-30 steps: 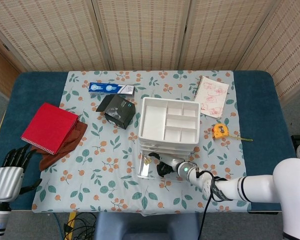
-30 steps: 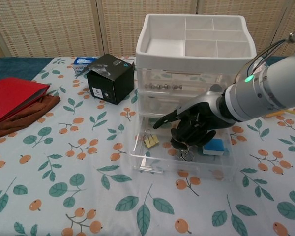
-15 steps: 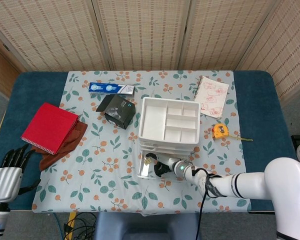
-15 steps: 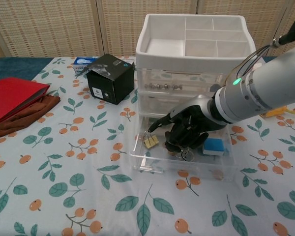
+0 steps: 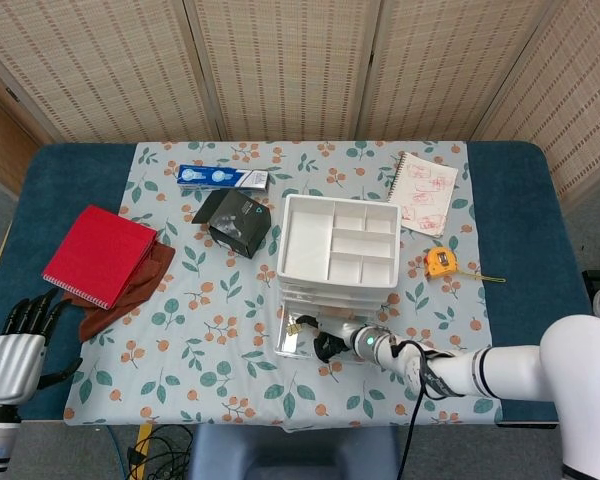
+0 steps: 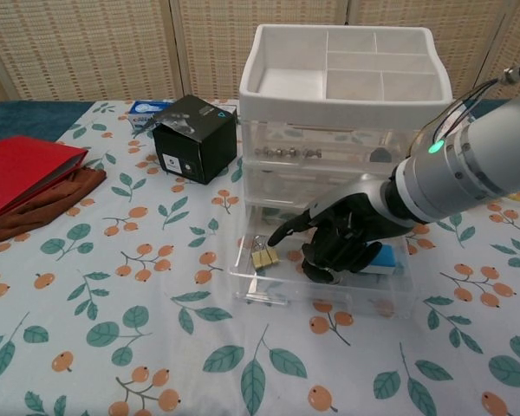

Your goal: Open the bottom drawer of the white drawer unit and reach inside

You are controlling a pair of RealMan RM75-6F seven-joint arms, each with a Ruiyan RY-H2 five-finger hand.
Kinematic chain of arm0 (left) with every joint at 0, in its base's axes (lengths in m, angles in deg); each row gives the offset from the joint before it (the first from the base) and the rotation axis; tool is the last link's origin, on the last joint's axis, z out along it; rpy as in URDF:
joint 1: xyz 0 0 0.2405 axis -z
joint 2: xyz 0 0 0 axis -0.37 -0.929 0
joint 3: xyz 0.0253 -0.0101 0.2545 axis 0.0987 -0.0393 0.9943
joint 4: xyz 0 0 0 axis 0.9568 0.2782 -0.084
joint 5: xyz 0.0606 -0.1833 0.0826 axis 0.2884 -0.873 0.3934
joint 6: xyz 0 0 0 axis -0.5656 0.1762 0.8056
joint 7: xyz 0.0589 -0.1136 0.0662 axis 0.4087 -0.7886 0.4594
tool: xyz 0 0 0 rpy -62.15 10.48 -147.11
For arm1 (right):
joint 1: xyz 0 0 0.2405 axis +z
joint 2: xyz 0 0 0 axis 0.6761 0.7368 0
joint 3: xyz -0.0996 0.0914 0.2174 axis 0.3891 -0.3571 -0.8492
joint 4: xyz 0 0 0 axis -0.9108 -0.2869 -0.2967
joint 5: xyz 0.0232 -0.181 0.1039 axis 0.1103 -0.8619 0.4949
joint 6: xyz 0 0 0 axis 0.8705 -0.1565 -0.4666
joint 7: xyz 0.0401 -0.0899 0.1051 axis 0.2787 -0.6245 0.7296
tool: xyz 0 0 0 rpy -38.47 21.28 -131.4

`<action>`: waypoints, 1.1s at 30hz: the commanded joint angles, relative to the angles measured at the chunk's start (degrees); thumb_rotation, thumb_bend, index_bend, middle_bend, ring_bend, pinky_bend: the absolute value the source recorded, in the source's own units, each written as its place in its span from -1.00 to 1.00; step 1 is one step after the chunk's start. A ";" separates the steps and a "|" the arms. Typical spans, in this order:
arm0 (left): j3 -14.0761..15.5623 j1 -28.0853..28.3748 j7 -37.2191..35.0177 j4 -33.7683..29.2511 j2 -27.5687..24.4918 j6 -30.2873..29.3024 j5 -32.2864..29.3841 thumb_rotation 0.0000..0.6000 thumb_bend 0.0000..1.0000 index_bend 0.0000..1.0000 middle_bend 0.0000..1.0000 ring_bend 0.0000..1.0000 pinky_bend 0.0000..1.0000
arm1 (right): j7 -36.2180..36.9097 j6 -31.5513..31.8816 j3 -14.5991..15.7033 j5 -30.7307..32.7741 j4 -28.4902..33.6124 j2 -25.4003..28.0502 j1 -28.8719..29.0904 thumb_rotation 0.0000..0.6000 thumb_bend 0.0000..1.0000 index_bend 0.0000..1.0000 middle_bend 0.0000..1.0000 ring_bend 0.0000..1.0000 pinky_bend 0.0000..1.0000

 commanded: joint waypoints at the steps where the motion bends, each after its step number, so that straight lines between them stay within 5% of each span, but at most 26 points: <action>1: -0.05 0.07 -0.08 0.02 0.07 0.00 0.09 1.00 -0.65 -0.73 -0.88 -0.84 -0.85 | 0.68 0.63 -0.21 -1.06 1.76 1.84 -0.75 1.00 0.65 -1.00 0.46 1.00 1.00; 6: -0.12 0.15 -0.26 0.06 0.14 -0.23 0.48 1.00 -0.65 -0.73 -0.88 -0.84 -0.85 | 0.28 5.33 -0.82 -3.32 5.66 4.62 -2.13 1.00 0.42 -1.00 0.45 1.00 1.00; 12: 0.07 0.09 -0.34 -0.01 0.34 -0.68 1.30 1.00 -0.65 -0.73 -0.88 -0.84 -0.85 | -7.62 18.49 2.26 -5.02 8.98 3.55 -2.47 1.00 -0.33 -0.96 0.61 1.00 1.00; 15: 0.19 -0.04 -0.40 -0.06 0.30 -0.77 1.37 1.00 -0.65 -0.73 -0.88 -0.84 -0.85 | -13.45 26.51 3.62 -5.10 10.22 1.55 -3.06 1.00 -0.55 -0.86 0.70 1.00 1.00; 33: 0.48 -0.98 -2.66 1.25 0.46 -2.46 2.37 1.00 -0.65 -0.73 -0.88 -0.84 -0.85 | -29.55 39.35 1.15 -3.56 10.57 -6.44 -7.93 1.00 -0.19 -0.70 0.73 1.00 1.00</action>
